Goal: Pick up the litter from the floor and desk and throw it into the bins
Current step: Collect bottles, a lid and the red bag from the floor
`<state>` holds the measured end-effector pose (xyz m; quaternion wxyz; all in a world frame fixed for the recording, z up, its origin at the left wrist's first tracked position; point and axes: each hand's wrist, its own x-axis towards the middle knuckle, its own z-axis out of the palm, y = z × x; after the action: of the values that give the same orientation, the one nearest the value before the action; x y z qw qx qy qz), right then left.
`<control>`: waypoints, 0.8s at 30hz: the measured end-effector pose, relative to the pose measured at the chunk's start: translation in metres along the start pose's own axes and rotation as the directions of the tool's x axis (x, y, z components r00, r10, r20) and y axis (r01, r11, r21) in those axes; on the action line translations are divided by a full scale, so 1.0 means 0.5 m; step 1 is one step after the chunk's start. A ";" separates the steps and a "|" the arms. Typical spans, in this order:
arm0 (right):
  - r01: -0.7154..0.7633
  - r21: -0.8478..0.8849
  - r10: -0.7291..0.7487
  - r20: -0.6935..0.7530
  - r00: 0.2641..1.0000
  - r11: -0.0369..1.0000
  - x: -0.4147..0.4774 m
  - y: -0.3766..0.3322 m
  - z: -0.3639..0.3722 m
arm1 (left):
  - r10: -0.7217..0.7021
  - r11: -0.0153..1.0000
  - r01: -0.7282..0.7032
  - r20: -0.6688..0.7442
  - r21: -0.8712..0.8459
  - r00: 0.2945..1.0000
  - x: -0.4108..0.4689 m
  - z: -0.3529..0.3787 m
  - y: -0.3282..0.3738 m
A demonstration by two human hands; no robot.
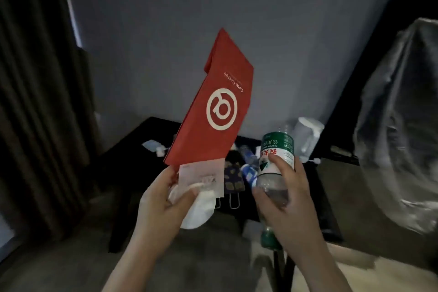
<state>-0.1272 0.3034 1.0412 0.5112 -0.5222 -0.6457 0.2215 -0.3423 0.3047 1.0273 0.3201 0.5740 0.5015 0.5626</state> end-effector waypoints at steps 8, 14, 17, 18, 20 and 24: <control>-0.072 -0.129 0.032 -0.287 0.957 0.989 -0.094 0.052 -0.335 | 0.108 0.988 -0.072 0.290 -0.133 0.951 -0.036 0.331 0.108; -0.166 -0.196 0.046 -0.504 0.863 0.966 -0.232 0.106 -0.639 | 0.177 0.965 -0.055 0.486 -0.256 0.856 -0.159 0.636 0.225; -0.269 -0.211 0.093 -0.598 0.796 0.940 -0.313 0.136 -0.771 | 0.181 0.958 -0.016 0.560 -0.287 0.808 -0.235 0.780 0.270; -0.297 -0.199 0.112 -0.625 0.773 0.934 -0.338 0.145 -0.810 | 0.184 0.956 -0.006 0.585 -0.292 0.790 -0.259 0.823 0.283; -0.350 -0.183 0.138 -0.680 0.720 0.919 -0.381 0.158 -0.880 | 0.190 0.955 0.010 0.639 -0.296 0.745 -0.302 0.906 0.302; -0.432 -0.107 0.203 -0.766 0.610 0.895 -0.443 0.196 -0.989 | 0.195 0.951 0.056 0.732 -0.304 0.652 -0.358 1.044 0.324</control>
<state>0.3422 0.0162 1.0533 0.5995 -0.7403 -0.3037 -0.0146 0.2217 0.1924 1.0355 0.5603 0.7189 0.2091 0.3544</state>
